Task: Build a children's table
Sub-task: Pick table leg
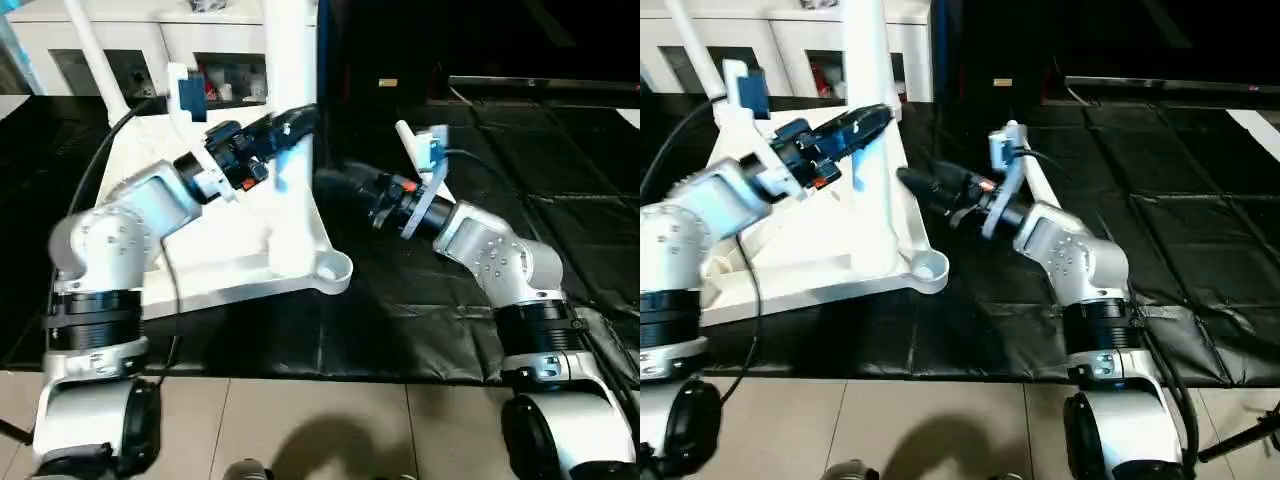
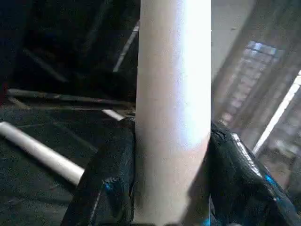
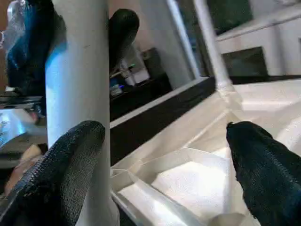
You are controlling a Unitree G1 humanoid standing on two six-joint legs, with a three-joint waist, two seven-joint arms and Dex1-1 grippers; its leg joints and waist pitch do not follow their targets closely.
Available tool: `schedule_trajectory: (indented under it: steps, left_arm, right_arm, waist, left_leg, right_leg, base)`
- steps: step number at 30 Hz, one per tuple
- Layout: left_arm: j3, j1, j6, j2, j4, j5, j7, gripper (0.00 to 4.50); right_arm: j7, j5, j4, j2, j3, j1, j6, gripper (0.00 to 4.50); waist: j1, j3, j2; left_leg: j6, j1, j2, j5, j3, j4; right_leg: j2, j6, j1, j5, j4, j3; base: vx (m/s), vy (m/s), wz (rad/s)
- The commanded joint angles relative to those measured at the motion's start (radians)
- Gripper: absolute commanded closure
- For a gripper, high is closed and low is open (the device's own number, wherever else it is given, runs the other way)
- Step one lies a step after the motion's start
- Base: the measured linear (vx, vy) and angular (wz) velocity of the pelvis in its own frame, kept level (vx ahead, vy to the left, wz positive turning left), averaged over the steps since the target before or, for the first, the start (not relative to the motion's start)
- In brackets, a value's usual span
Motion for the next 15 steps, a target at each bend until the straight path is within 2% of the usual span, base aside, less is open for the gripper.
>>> schedule_trajectory:
  steps: [1, 3, 4, 5, 6, 8, 10, 11, 14, 15]
  left_arm:
    - [-0.019, 0.004, 0.012, -0.002, -0.036, -0.049, -0.062, 2.64]
    - [-0.019, 0.005, 0.014, -0.004, -0.04, -0.056, -0.071, 2.64]
    - [-0.021, 0.009, 0.016, -0.008, -0.052, -0.069, -0.09, 2.64]
    - [-0.021, 0.01, 0.017, -0.009, -0.052, -0.07, -0.091, 2.64]
    - [-0.022, 0.013, 0.021, -0.01, -0.058, -0.079, -0.103, 2.64]
    - [-0.022, 0.018, 0.027, -0.014, -0.067, -0.091, -0.115, 2.64]
    - [-0.014, 0.02, 0.03, -0.029, -0.065, -0.109, -0.121, 2.64]
    - [-0.013, 0.02, 0.03, -0.031, -0.064, -0.112, -0.123, 2.64]
    - [-0.005, 0.017, 0.041, -0.048, -0.06, -0.145, -0.146, 2.64]
    - [-0.002, 0.016, 0.044, -0.052, -0.057, -0.155, -0.151, 2.64]
  right_arm:
    - [0.089, 0.036, -0.033, -0.006, 0.047, -0.023, 0.063, 0.0]
    - [0.116, 0.044, -0.037, -0.007, 0.051, -0.024, 0.071, 0.0]
    - [0.166, 0.067, -0.049, -0.013, 0.062, -0.027, 0.094, 0.0]
    - [0.169, 0.069, -0.05, -0.013, 0.062, -0.027, 0.095, 0.0]
    - [0.198, 0.086, -0.057, -0.015, 0.066, -0.029, 0.11, 0.0]
    - [0.239, 0.116, -0.068, -0.018, 0.071, -0.031, 0.137, 0.0]
    - [0.28, 0.14, -0.076, -0.021, 0.088, -0.036, 0.17, 0.0]
    - [0.286, 0.14, -0.077, -0.022, 0.093, -0.037, 0.171, 0.0]
    - [0.331, 0.145, -0.082, -0.027, 0.118, -0.036, 0.184, 0.0]
    - [0.347, 0.146, -0.083, -0.028, 0.125, -0.035, 0.186, 0.0]
  waist:
    - [0.0, -0.092, -0.009]
    - [0.003, -0.094, -0.008]
    - [0.003, -0.094, -0.015]
    - [0.005, -0.095, -0.012]
    - [0.004, -0.094, -0.017]
    - [0.006, -0.095, -0.017]
    - [0.005, -0.094, -0.024]
    - [0.006, -0.094, -0.02]
    - [0.006, -0.095, -0.02]
    - [0.007, -0.094, -0.027]
  left_leg:
    - [0.01, 0.005, -0.021, -0.119, 0.024, -0.058]
    - [0.012, 0.004, -0.02, -0.118, 0.024, -0.057]
    - [0.012, 0.004, -0.019, -0.11, 0.023, -0.058]
    - [0.013, 0.003, -0.018, -0.108, 0.022, -0.057]
    - [0.015, 0.002, -0.018, -0.108, 0.024, -0.057]
    - [0.018, 0.003, -0.017, -0.104, 0.023, -0.057]
    - [0.022, 0.001, -0.019, -0.101, 0.025, -0.057]
    - [0.022, 0.001, -0.017, -0.1, 0.024, -0.057]
    - [0.015, 0.003, -0.016, -0.104, 0.024, -0.057]
    - [0.01, 0.001, -0.017, -0.105, 0.024, -0.058]
  right_leg:
    - [-0.06, -0.128, 0.081, -0.236, -0.076, 0.047]
    - [-0.061, -0.125, 0.08, -0.239, -0.074, 0.046]
    - [-0.061, -0.124, 0.081, -0.23, -0.074, 0.046]
    - [-0.062, -0.127, 0.082, -0.226, -0.072, 0.046]
    - [-0.061, -0.126, 0.081, -0.229, -0.074, 0.046]
    - [-0.061, -0.128, 0.082, -0.224, -0.071, 0.046]
    - [-0.059, -0.121, 0.082, -0.227, -0.072, 0.045]
    - [-0.061, -0.116, 0.081, -0.24, -0.074, 0.045]
    - [-0.061, -0.11, 0.079, -0.252, -0.075, 0.045]
    - [-0.062, -0.113, 0.081, -0.244, -0.073, 0.046]
  base:
    - [0.0, 0.0, 0.0]
    - [0.0, 0.0, 0.0]
    - [0.0, 0.0, 0.0]
    - [0.0, 0.0, 0.0]
    - [0.0, 0.0, 0.0]
    - [0.0, 0.0, 0.0]
    - [0.0, 0.0, 0.0]
    - [0.0, 0.0, 0.0]
    - [0.0, 0.0, 0.0]
    - [0.0, 0.0, 0.0]
